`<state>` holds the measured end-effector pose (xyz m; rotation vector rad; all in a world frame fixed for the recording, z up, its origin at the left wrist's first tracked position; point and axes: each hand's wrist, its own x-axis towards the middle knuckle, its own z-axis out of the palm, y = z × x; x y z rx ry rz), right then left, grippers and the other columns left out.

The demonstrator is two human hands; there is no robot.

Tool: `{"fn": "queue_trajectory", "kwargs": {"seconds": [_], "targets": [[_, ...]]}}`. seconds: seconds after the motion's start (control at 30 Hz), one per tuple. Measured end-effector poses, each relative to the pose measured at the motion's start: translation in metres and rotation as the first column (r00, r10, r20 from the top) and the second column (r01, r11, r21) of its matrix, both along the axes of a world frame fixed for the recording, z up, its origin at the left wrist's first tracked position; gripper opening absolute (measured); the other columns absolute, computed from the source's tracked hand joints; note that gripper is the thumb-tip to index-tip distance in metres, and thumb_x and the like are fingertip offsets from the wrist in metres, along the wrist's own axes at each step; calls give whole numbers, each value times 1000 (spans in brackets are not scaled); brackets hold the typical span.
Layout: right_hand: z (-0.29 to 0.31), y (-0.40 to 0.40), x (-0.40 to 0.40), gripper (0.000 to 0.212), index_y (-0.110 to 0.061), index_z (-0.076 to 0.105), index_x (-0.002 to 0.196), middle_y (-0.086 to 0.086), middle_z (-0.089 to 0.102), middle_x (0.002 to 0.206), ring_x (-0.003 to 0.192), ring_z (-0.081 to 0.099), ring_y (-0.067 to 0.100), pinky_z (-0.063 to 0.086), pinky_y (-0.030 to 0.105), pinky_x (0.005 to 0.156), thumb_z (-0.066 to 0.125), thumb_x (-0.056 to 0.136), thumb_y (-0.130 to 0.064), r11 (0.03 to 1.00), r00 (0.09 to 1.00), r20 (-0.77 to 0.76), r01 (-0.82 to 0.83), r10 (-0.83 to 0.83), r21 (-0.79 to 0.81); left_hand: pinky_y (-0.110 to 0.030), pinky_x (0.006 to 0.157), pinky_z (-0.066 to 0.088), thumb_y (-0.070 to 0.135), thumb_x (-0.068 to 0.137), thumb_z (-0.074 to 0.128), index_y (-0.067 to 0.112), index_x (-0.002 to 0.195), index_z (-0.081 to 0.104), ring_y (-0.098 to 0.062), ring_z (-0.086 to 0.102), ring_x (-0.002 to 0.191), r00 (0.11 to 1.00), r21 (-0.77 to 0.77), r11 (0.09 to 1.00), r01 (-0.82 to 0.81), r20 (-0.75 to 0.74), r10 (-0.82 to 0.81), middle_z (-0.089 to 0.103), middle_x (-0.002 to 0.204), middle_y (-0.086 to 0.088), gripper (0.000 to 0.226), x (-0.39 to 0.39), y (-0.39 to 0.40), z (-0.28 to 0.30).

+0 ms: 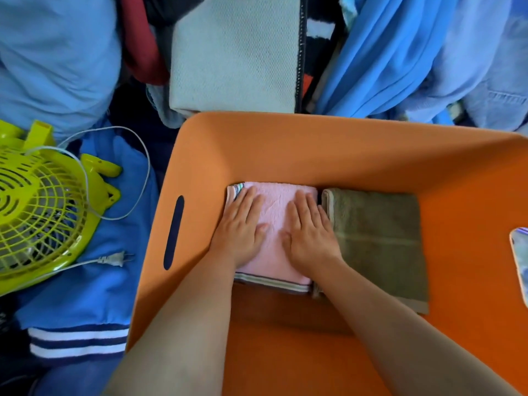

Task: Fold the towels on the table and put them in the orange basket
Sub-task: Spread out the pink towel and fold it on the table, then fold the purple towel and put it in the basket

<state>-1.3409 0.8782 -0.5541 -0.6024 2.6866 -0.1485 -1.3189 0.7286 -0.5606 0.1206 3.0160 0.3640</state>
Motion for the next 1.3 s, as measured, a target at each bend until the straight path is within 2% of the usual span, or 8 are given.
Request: {"fn": "queue_trajectory", "kwargs": {"seconds": [0.07,0.17,0.37,0.5,0.7,0.93,1.1,1.3], "targets": [[-3,-2,0,61,-7,-13,143,12,-22,152,141,-20,24,-17,32,109,15,97,-36,999,999,31,7,-8,31,-23,111,-16,30,97,36,6,145,12,-25,-2,145,998,-16,1000,15,58,-14,2,155,-13,59,0,-2,-8],[1,-5,-1,61,-7,-15,142,12,-24,152,141,-21,25,-13,35,114,14,97,-36,996,997,81,4,-11,90,-22,110,-20,36,98,29,9,146,3,-21,-9,145,992,-78,997,8,128,2,-6,156,-10,61,-2,-3,-9],[45,4,2,59,-9,-7,145,9,-19,154,143,-14,23,-3,36,117,23,99,-30,991,988,153,-32,13,128,-34,117,0,31,99,28,15,148,4,-19,-5,145,956,-177,983,36,291,18,-3,157,-3,57,-9,4,41],[99,17,19,56,-15,8,145,7,-6,156,144,-5,22,7,35,117,32,95,-15,999,992,111,52,-51,-10,-38,112,19,10,92,36,12,143,22,-22,8,143,976,-262,964,51,220,8,13,153,-5,53,6,14,97],[205,35,60,47,-14,32,139,7,18,153,141,18,25,26,38,111,37,92,-13,985,990,-122,47,-68,-165,-38,96,34,13,89,45,9,121,47,-25,32,127,995,-344,939,16,97,19,41,130,-9,32,48,35,199],[329,70,134,45,-13,40,134,6,30,149,133,31,26,36,37,102,41,89,-10,984,952,-298,17,-71,-180,-41,98,35,12,87,47,8,121,48,-29,40,123,996,-338,938,-79,-65,60,47,127,-12,34,122,63,321],[403,86,196,34,-6,53,117,9,51,127,115,46,30,41,34,83,42,85,-6,967,900,-399,83,-177,-241,-39,92,37,16,90,44,9,120,48,-29,43,120,990,-350,934,-65,-139,17,50,126,-11,31,175,74,404],[504,123,312,31,-4,56,115,15,55,120,111,50,33,45,39,86,41,87,-9,917,717,-577,251,-392,-311,-39,96,37,14,92,41,9,124,46,-30,41,125,966,-369,926,84,-198,-167,47,131,-12,33,266,114,499]]}}
